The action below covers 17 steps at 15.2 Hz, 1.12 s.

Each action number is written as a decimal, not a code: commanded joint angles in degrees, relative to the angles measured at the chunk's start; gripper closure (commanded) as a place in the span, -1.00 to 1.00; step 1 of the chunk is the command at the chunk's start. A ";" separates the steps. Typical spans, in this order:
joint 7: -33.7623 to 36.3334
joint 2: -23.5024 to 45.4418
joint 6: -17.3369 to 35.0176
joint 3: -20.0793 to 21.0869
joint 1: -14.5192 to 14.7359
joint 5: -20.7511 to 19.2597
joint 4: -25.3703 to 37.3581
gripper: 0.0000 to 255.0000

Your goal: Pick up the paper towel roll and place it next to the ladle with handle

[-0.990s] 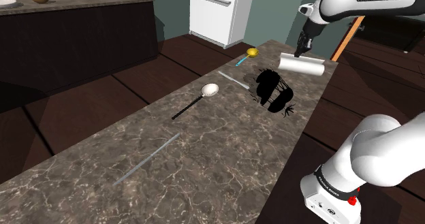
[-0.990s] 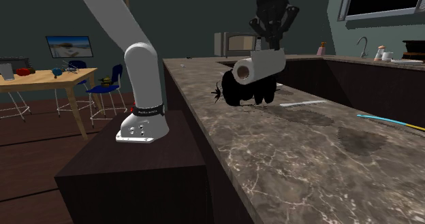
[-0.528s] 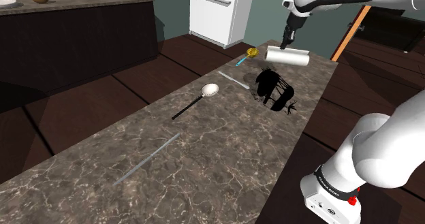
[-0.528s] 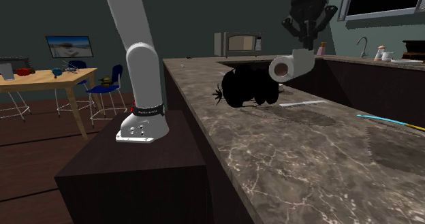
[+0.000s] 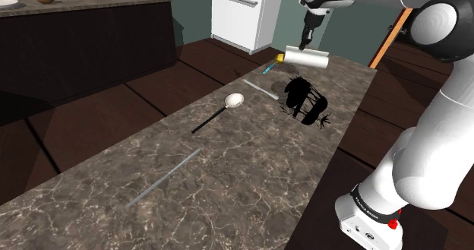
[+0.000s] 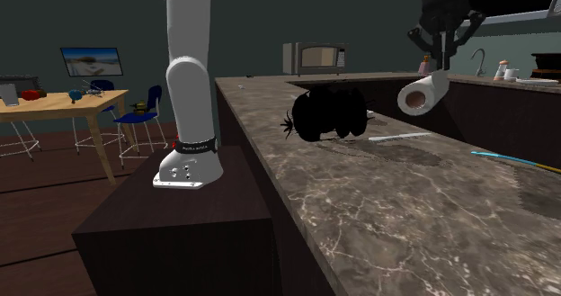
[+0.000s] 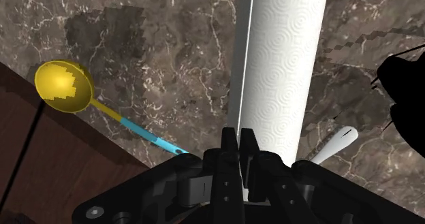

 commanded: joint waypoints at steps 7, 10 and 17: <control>-0.42 1.29 5.87 0.24 -0.16 1.01 -4.82 1.00; -0.65 1.86 8.04 0.36 -0.25 1.47 -6.56 1.00; -1.46 3.64 12.99 0.78 -0.64 2.98 -10.10 1.00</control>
